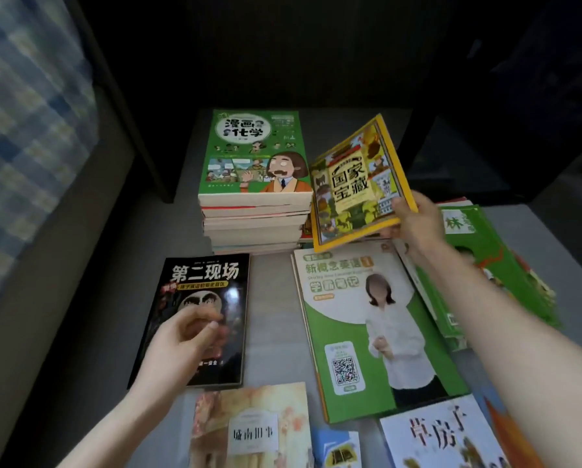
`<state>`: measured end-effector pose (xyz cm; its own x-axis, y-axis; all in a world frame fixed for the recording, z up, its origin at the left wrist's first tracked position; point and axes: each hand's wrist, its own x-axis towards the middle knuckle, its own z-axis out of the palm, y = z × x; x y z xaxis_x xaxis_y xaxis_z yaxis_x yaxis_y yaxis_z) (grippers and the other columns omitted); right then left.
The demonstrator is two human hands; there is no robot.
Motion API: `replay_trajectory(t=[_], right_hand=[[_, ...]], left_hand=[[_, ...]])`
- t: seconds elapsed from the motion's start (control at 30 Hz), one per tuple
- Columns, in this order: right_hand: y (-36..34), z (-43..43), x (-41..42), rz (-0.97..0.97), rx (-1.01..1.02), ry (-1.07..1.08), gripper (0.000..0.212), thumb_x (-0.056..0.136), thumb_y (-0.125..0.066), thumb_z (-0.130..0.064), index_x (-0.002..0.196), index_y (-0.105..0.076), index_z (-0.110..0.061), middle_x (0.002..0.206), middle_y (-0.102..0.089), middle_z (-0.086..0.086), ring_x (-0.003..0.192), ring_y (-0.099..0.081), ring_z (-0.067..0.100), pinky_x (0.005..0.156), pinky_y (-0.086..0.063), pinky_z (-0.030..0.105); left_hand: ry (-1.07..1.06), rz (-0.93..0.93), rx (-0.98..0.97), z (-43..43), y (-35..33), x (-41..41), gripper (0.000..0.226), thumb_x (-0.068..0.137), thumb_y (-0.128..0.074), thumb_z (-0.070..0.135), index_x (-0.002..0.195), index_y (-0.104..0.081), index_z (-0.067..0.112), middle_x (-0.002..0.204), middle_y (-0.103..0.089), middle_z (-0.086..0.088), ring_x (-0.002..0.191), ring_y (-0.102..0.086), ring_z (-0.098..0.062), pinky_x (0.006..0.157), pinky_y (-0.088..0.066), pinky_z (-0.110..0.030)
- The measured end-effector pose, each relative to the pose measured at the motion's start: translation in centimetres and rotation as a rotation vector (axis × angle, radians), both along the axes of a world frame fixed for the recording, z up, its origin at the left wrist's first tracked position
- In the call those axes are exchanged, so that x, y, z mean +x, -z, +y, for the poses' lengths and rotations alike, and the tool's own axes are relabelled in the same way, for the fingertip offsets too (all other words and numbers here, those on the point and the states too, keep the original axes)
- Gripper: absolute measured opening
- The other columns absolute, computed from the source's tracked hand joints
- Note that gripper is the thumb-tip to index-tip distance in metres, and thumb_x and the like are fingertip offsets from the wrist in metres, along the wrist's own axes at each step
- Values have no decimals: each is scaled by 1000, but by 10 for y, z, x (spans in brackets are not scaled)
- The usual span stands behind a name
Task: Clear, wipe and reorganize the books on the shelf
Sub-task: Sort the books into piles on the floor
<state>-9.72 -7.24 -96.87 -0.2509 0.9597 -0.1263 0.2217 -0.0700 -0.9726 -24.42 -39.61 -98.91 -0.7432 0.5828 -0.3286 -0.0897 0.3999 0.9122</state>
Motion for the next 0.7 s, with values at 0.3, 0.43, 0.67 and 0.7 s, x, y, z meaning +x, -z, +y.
replay_trajectory(t=[0.3, 0.43, 0.67, 0.7], right_hand=[[42, -43, 28, -738, -14, -203, 16, 84, -54, -5, 79, -65, 5, 71, -68, 17, 63, -64, 30, 58, -51, 38], [42, -150, 67, -604, -316, -549, 15, 94, -52, -8, 88, -62, 1, 72, -65, 16, 54, -58, 23, 45, -49, 28], [50, -265, 99, -590, -626, -715, 31, 95, -54, -12, 121, -55, 5, 82, -59, 13, 68, -60, 18, 63, -53, 27], [48, -269, 100, -591, -620, -731, 34, 96, -54, -14, 127, -53, 0, 82, -61, 10, 70, -60, 17, 67, -54, 26]], left_hand=[[160, 423, -336, -30, 27, 0, 10, 89, -61, 11, 86, -65, 21, 81, -67, 11, 84, -64, -15, 68, -46, -28], [217, 393, -660, -56, 44, 11, 19, 90, -60, 24, 105, -59, 12, 100, -67, -7, 94, -61, -28, 72, -43, -31], [201, -191, -621, -92, 66, 45, 30, 84, -70, 34, 104, -62, 14, 96, -70, -3, 86, -66, -19, 72, -51, -31], [191, -272, -584, -93, 66, 48, 28, 85, -70, 27, 107, -63, 11, 96, -71, -4, 85, -67, -19, 70, -51, -30]])
